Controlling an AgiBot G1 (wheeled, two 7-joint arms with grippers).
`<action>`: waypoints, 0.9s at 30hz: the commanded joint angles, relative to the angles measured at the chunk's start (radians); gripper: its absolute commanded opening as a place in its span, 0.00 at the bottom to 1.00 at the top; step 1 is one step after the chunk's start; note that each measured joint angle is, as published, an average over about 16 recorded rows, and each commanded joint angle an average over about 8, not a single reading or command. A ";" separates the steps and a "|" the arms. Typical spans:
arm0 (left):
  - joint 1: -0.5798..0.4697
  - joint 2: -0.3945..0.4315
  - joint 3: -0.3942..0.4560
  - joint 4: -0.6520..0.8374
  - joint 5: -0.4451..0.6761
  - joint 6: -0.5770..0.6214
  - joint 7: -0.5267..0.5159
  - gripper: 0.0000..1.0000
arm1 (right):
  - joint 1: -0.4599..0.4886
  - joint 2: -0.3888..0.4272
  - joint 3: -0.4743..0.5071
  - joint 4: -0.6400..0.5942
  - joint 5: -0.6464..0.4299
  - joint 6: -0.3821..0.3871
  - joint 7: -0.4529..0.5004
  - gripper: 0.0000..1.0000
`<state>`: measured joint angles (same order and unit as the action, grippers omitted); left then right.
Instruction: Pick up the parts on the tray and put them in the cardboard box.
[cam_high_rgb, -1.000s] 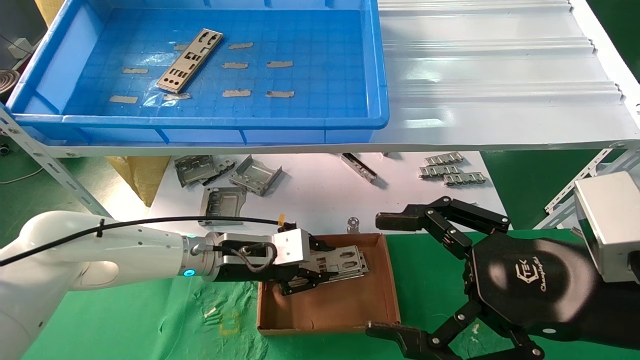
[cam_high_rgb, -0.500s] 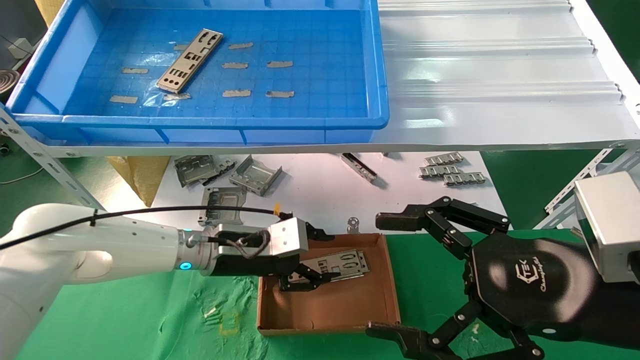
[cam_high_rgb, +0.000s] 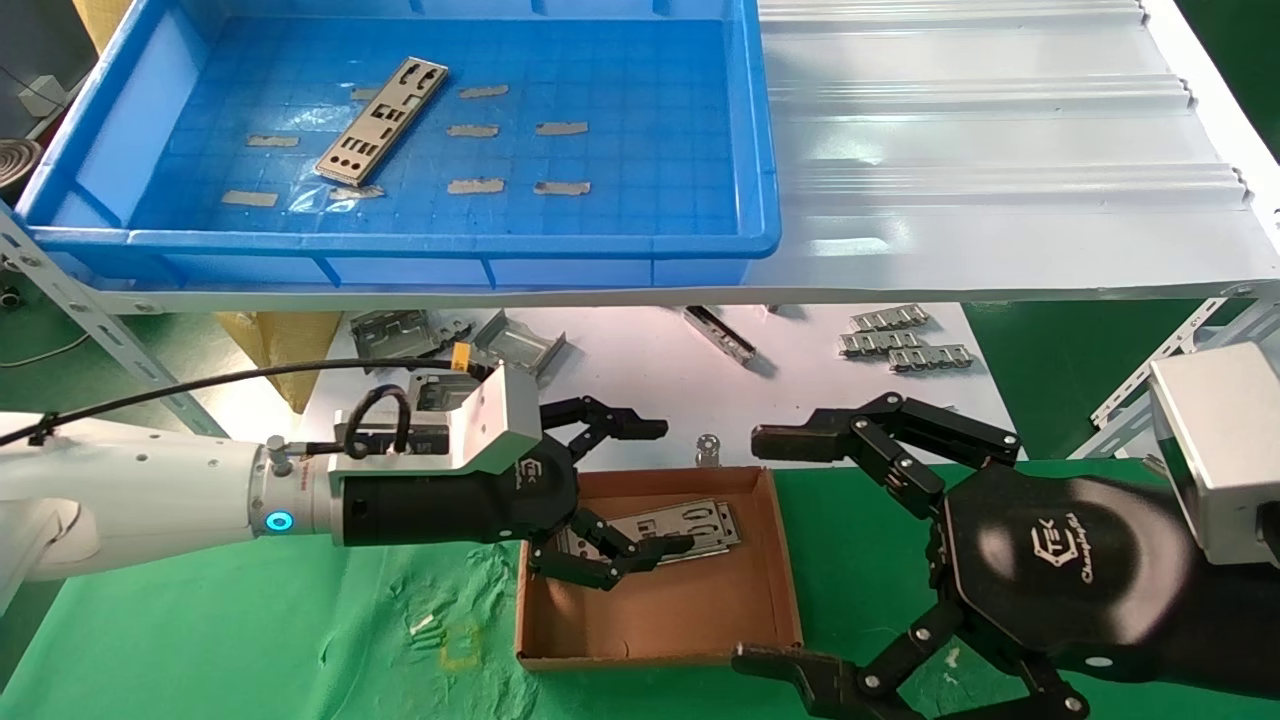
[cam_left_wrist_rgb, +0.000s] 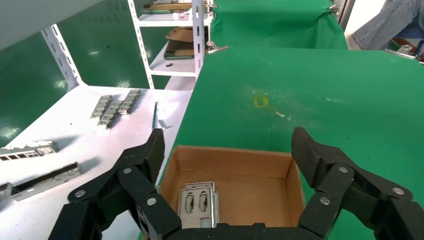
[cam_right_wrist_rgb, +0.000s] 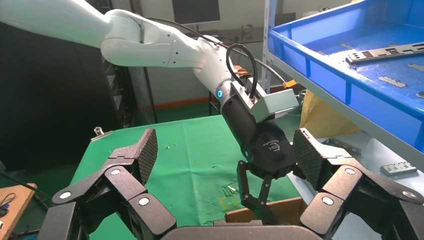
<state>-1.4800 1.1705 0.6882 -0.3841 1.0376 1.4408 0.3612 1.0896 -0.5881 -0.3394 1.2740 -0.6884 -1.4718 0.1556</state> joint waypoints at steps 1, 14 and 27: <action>0.004 -0.007 -0.009 0.002 -0.019 0.019 -0.003 1.00 | 0.000 0.000 0.000 0.000 0.000 0.000 0.000 1.00; 0.038 -0.052 -0.038 -0.083 -0.027 0.004 -0.050 1.00 | 0.000 0.000 0.000 0.000 0.000 0.000 0.000 1.00; 0.126 -0.173 -0.126 -0.278 -0.094 0.016 -0.169 1.00 | 0.000 0.000 0.000 -0.001 0.000 0.000 0.000 1.00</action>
<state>-1.3542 0.9979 0.5621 -0.6619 0.9436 1.4571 0.1925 1.0899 -0.5881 -0.3399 1.2734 -0.6881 -1.4720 0.1552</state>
